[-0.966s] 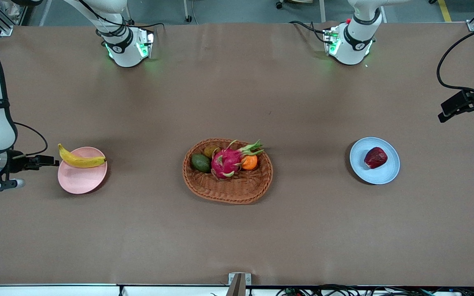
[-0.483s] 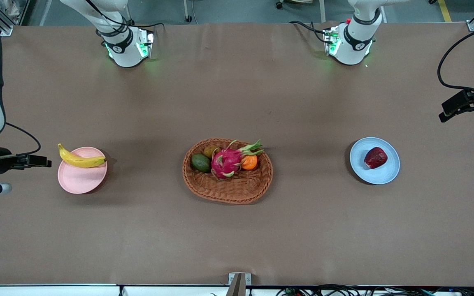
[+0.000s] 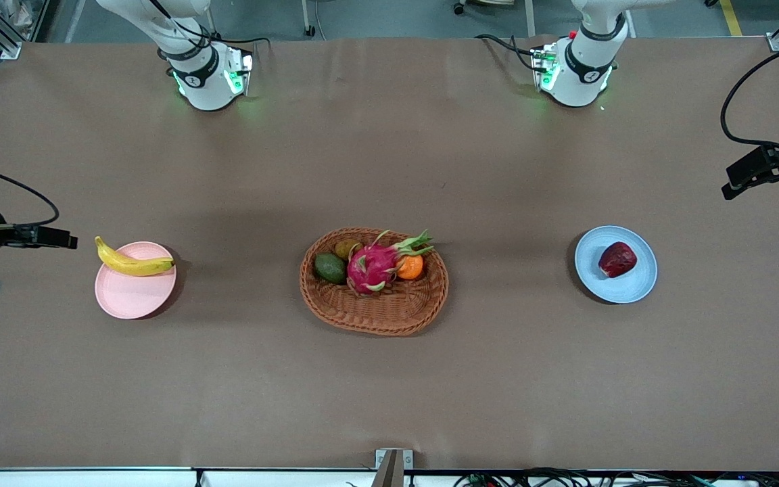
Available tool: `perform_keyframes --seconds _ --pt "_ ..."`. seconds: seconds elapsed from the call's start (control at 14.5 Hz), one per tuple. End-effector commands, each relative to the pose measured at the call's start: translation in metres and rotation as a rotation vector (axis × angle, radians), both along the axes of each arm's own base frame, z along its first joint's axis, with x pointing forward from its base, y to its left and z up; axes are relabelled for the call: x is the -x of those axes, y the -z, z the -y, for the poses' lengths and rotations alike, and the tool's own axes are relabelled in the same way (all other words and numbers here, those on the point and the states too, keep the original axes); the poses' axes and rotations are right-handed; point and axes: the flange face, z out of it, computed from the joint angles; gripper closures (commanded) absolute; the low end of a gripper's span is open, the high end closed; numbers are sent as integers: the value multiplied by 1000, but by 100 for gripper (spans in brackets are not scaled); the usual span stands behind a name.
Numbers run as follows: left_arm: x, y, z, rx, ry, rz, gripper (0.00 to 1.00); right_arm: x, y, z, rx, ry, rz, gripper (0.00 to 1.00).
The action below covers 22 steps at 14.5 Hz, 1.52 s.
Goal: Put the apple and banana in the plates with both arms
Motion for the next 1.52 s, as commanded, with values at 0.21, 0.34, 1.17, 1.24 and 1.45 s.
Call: perform_keyframes --seconds 0.21,0.34,1.17,1.24,1.45 --pt "3 -11 -3 13 13 4 0 -2 -9 -2 39 37 8 0" --pt "3 -11 -2 13 14 4 0 -2 -11 -8 -1 85 7 0" --pt "3 -14 -1 11 16 16 0 56 -84 -36 50 34 43 0" --pt "3 -14 -1 8 15 16 0 65 -86 -38 49 32 43 0" --pt "3 -14 -1 5 18 16 0 88 -100 -40 47 30 60 0"
